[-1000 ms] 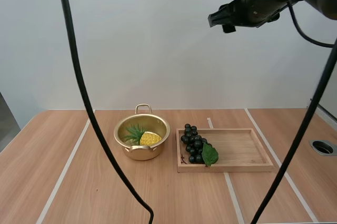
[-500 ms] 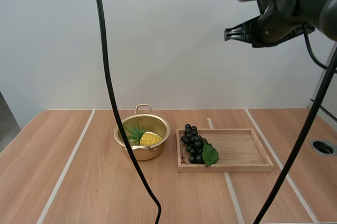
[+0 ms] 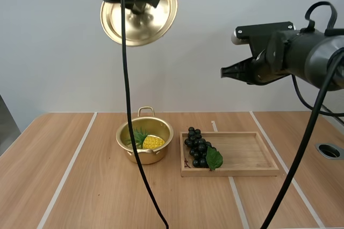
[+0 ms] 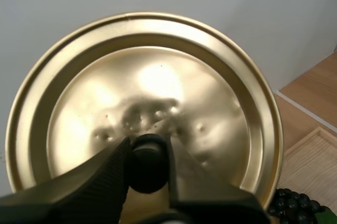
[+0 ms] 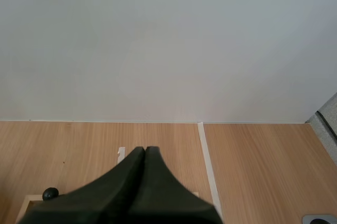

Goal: Open the pot, put the pineapple inside, and close it

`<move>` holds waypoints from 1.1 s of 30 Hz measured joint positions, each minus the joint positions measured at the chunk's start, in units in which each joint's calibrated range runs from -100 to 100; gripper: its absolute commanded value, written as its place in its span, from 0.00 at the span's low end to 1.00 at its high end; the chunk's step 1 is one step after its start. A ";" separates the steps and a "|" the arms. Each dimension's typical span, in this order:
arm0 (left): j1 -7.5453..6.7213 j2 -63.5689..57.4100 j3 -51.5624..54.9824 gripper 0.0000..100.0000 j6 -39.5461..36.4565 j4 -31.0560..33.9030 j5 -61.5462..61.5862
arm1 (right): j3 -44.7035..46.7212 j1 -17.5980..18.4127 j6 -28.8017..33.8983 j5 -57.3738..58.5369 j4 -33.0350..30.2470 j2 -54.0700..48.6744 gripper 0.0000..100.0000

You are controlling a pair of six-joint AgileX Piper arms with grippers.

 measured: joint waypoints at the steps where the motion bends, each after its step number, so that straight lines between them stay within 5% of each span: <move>1: 0.00 0.12 2.57 0.00 0.51 -0.27 -1.62 | 0.86 0.00 0.00 -1.05 0.00 0.00 0.00; 22: 0.00 0.48 36.62 0.00 9.10 -4.02 -25.34 | 11.85 0.00 0.00 -8.32 -2.84 0.00 0.00; 33: 0.00 7.59 40.02 0.00 10.57 -5.02 -26.78 | 12.42 0.00 0.00 -8.73 -2.97 0.00 0.00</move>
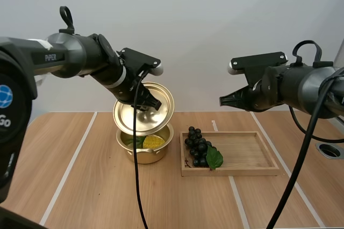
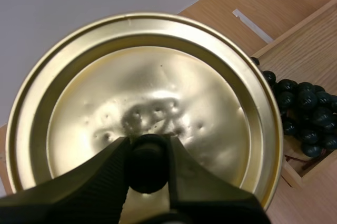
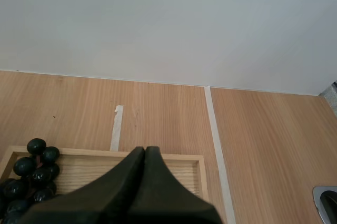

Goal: Open the pot, put the pineapple inside, and close it

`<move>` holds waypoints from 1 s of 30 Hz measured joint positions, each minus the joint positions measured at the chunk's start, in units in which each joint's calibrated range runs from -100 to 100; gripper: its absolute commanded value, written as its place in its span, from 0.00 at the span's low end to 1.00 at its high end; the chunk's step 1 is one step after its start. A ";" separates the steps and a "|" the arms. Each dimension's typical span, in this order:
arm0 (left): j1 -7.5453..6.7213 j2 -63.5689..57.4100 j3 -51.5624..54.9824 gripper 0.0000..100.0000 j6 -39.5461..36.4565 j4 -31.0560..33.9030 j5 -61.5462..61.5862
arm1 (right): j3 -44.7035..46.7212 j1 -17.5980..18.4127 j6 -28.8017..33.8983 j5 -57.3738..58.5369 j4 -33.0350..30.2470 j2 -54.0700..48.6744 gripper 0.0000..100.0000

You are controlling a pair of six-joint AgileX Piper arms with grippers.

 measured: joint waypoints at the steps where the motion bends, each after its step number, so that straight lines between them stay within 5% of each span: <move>1: 0.00 1.24 0.00 0.00 0.02 -0.53 -0.43 | 0.00 0.00 0.00 0.00 0.00 0.00 0.00; 30: 0.00 11.38 0.00 0.00 0.02 -0.21 -2.12 | 0.00 0.00 0.00 -0.16 -0.18 0.00 0.00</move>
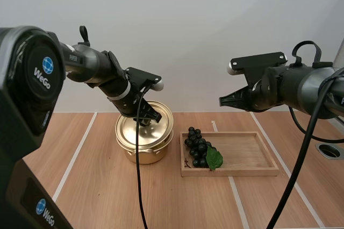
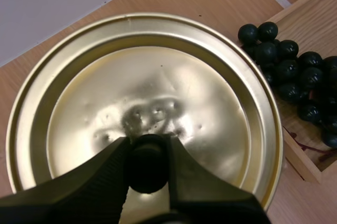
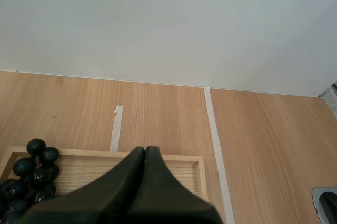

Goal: Open the pot, put the pineapple inside, and close it

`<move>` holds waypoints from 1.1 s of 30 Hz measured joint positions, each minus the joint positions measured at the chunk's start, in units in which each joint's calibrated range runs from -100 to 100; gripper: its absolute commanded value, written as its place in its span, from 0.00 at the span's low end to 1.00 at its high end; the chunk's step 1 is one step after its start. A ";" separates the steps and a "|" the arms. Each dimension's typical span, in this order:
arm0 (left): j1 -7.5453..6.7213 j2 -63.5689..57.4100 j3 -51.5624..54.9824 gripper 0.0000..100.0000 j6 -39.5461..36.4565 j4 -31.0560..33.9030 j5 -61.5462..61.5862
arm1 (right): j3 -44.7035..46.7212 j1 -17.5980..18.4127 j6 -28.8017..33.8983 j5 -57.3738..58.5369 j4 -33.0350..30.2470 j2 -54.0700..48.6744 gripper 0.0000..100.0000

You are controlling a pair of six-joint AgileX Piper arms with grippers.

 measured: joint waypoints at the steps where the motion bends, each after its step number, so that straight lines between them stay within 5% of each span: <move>1: 0.00 0.25 0.00 0.00 0.00 0.00 0.00 | 0.00 0.00 0.00 0.00 0.00 0.00 0.00; 26: 0.00 3.97 -0.54 0.03 0.00 0.82 -1.64 | 0.00 0.00 0.00 -0.16 -0.28 0.00 0.00; 29: 0.00 4.09 -0.65 0.32 0.00 0.82 -1.64 | 0.00 0.00 0.00 -0.16 -0.50 0.00 0.00; 30: 0.00 4.09 -0.65 0.46 0.00 0.82 -1.48 | 0.00 0.00 0.00 -0.16 -0.50 0.00 0.00; 32: 0.00 4.23 -0.65 0.91 0.00 1.34 -0.17 | 0.00 0.00 0.00 -0.16 -0.83 0.00 0.00; 33: 0.00 4.23 -0.65 1.00 0.00 1.35 0.30 | 0.00 0.00 0.00 -0.16 -0.98 0.00 0.00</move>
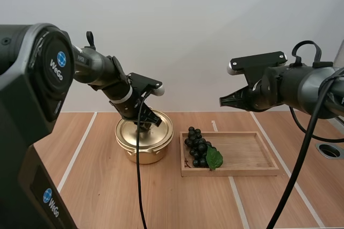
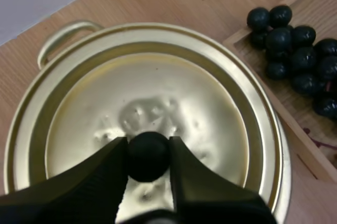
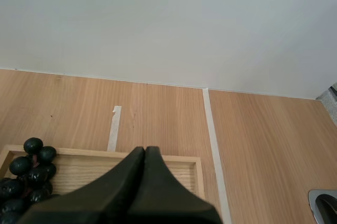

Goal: Open the pot, put the pineapple inside, and close it

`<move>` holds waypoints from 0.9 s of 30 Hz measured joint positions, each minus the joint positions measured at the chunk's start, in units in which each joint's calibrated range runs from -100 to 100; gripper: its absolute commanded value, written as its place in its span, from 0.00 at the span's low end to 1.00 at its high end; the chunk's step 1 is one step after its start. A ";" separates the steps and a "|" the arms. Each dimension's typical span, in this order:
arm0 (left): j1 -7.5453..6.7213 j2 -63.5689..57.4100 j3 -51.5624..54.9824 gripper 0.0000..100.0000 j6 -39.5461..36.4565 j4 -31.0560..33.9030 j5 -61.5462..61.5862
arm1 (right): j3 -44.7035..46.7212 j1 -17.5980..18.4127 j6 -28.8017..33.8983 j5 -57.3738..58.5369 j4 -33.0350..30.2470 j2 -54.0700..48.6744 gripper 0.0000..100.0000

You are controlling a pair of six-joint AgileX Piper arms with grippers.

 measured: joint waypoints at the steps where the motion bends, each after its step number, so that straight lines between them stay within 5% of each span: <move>1: 0.00 0.00 0.00 1.00 0.12 0.00 0.71 | 0.00 0.00 0.00 0.00 -0.22 0.00 0.00; 17: 0.00 -1.13 -1.41 1.00 0.52 2.72 6.89 | 0.00 0.00 0.00 -0.15 -0.33 0.00 0.00; 27: 0.00 -15.56 -17.91 1.00 -0.87 3.08 14.41 | 0.00 0.00 0.00 -0.15 -0.33 0.00 0.00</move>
